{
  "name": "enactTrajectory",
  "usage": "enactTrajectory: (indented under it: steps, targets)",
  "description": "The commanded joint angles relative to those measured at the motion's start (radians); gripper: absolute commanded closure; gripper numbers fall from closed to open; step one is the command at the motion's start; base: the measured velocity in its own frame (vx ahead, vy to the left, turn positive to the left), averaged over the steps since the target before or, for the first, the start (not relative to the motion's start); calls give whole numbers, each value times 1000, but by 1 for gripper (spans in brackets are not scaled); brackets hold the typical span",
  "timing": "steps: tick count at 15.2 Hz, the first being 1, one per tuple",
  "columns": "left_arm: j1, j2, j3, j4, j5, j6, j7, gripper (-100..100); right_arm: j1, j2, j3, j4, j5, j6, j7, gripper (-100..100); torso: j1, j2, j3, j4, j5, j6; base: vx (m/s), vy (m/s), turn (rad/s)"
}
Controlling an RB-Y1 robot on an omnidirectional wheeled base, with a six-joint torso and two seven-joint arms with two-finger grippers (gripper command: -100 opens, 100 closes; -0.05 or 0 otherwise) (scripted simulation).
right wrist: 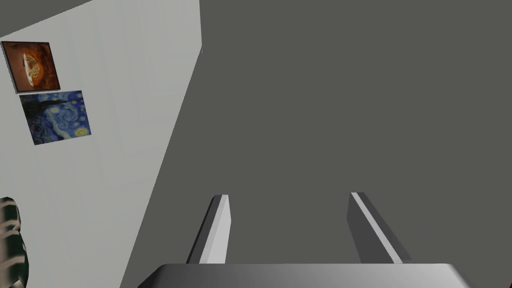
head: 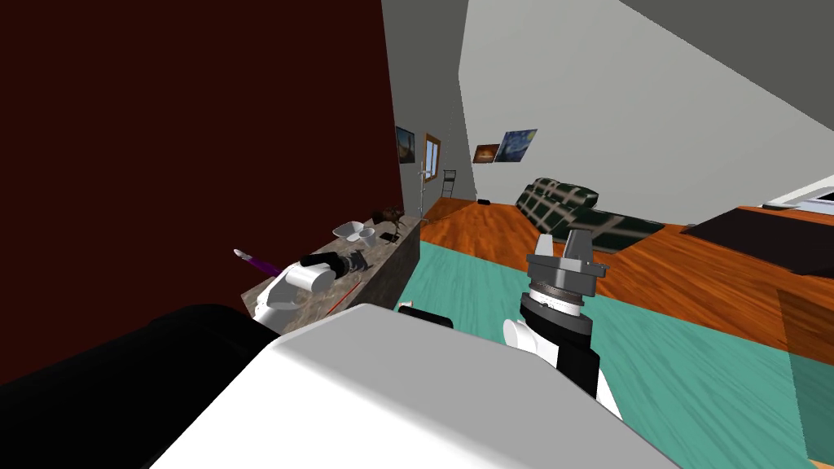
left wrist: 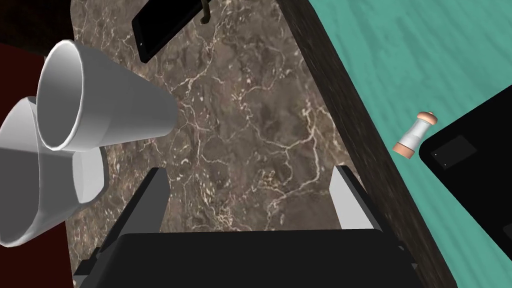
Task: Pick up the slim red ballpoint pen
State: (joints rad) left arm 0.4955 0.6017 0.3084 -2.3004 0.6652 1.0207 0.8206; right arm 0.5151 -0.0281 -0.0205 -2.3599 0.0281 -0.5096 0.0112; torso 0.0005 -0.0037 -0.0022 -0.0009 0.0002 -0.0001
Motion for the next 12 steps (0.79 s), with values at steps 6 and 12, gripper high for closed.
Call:
enactTrajectory:
  steps: [6,12]
  targets:
    - [-2,3,10,12,20,122,31,-100,0,0,0,0,0,0,0,0,0,1,1,0,0,0,34,0,30]
    - [1,13,35,38,67,269,75,-100,0,0,0,0,0,0,0,0,0,0,0,0,0,0,46,0,70]
